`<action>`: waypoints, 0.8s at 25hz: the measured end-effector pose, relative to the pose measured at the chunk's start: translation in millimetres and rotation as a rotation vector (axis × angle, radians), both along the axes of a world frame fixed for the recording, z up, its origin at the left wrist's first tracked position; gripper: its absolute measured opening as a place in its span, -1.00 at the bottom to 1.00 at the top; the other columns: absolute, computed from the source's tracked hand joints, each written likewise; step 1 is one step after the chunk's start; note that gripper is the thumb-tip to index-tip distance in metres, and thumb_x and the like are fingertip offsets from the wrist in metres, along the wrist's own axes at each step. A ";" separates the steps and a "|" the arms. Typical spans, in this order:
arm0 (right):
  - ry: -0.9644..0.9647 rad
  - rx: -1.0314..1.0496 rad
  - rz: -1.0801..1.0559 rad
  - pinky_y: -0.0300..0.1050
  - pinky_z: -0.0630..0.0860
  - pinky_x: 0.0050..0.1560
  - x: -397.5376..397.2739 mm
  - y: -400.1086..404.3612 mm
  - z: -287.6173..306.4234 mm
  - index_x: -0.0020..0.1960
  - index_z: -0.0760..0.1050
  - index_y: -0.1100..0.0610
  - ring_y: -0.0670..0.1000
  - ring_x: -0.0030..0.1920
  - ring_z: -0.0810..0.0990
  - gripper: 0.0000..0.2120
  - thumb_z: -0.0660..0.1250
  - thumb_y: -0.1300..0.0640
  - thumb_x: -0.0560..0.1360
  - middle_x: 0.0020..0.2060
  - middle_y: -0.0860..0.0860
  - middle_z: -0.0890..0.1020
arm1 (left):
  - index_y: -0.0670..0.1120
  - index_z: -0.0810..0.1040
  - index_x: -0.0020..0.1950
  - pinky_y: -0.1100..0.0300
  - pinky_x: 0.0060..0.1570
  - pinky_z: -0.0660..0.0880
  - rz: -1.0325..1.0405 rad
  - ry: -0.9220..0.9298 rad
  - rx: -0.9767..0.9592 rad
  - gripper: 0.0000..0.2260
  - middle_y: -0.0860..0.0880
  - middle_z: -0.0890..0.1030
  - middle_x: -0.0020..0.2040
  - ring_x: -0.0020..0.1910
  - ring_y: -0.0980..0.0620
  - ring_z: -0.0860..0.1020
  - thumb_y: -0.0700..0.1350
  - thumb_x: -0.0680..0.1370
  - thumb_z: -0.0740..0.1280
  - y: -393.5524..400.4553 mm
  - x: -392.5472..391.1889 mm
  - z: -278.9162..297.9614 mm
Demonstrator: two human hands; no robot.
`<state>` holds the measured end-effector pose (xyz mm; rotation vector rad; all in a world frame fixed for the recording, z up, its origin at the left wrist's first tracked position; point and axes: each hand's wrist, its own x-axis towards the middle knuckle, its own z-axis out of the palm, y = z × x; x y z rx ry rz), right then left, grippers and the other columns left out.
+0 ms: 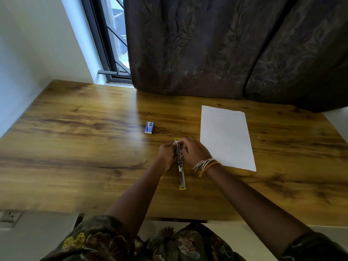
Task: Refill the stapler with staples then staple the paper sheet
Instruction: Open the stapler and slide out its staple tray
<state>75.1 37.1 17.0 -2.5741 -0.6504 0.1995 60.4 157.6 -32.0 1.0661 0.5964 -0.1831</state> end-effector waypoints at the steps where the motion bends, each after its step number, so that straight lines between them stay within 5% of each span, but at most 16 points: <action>1: 0.021 0.035 -0.014 -0.04 0.57 -0.05 2.7 1.4 0.9 0.15 0.49 0.07 0.07 0.02 0.58 -0.73 0.21 0.27 0.50 0.09 0.06 0.57 | -0.24 0.55 0.01 0.17 -0.28 0.55 -0.001 0.001 0.011 -0.75 -0.15 0.59 -0.17 -0.26 -0.02 0.57 -0.25 0.66 0.08 0.1 0.4 -0.1; 4: 0.063 0.065 0.000 0.00 0.58 -0.04 7.8 4.0 3.9 0.03 0.54 0.14 0.09 0.00 0.58 -0.79 0.22 0.33 0.47 0.04 0.08 0.58 | -0.26 0.54 0.03 0.20 -0.37 0.54 0.001 0.014 0.035 -0.77 -0.14 0.56 -0.21 -0.29 -0.02 0.54 -0.25 0.67 0.09 -0.9 0.6 0.5; 13: 0.014 0.221 -0.017 -0.02 0.58 -0.03 0.5 1.7 -3.7 -0.21 0.60 0.14 0.03 -0.14 0.58 -0.81 0.25 0.34 0.39 -0.17 0.06 0.64 | -0.21 0.60 0.01 0.06 -0.20 0.53 0.035 0.110 0.232 -0.82 -0.16 0.60 -0.20 -0.24 -0.06 0.57 -0.22 0.62 0.21 -4.2 9.7 -8.4; 20: 0.037 0.357 -0.031 -0.37 0.52 0.04 -22.3 -21.7 -16.7 0.09 0.61 -0.03 -0.21 -0.06 0.63 -0.73 0.40 0.14 0.40 -0.07 -0.11 0.70 | -0.21 0.60 0.01 0.08 -0.16 0.56 0.084 0.127 0.244 -0.88 -0.11 0.61 -0.19 -0.17 -0.05 0.59 -0.22 0.59 0.28 -5.2 10.1 -9.3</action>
